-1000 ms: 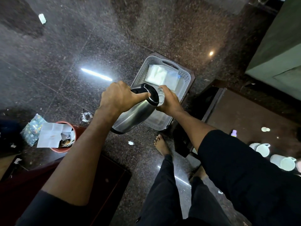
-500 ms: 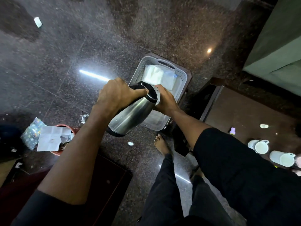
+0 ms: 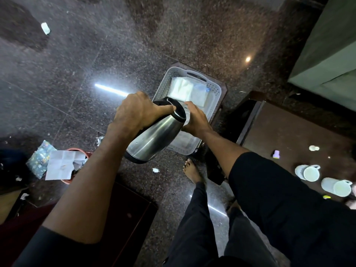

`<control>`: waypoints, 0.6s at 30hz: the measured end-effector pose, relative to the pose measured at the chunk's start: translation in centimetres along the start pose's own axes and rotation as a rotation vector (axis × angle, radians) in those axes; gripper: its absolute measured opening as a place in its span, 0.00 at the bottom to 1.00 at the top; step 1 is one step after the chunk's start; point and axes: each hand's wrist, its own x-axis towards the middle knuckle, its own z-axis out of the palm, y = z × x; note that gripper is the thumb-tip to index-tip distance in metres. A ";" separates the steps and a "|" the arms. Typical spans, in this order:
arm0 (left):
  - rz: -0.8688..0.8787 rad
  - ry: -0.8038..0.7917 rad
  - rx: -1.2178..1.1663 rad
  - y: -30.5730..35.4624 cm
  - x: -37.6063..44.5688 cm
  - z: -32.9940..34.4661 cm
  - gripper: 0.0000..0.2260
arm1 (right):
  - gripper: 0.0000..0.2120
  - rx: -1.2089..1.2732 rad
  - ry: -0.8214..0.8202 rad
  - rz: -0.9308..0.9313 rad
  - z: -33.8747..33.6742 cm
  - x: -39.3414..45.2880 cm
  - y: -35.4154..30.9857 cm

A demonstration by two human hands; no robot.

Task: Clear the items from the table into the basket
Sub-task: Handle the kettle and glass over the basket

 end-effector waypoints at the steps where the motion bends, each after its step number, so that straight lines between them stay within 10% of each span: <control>1: -0.002 -0.002 0.006 0.0 0.1 0.0 0.41 | 0.42 0.003 0.002 0.002 0.0 0.0 0.0; 18: -0.031 -0.013 0.044 0.6 0.7 0.0 0.41 | 0.41 0.013 0.022 0.006 0.3 0.1 0.3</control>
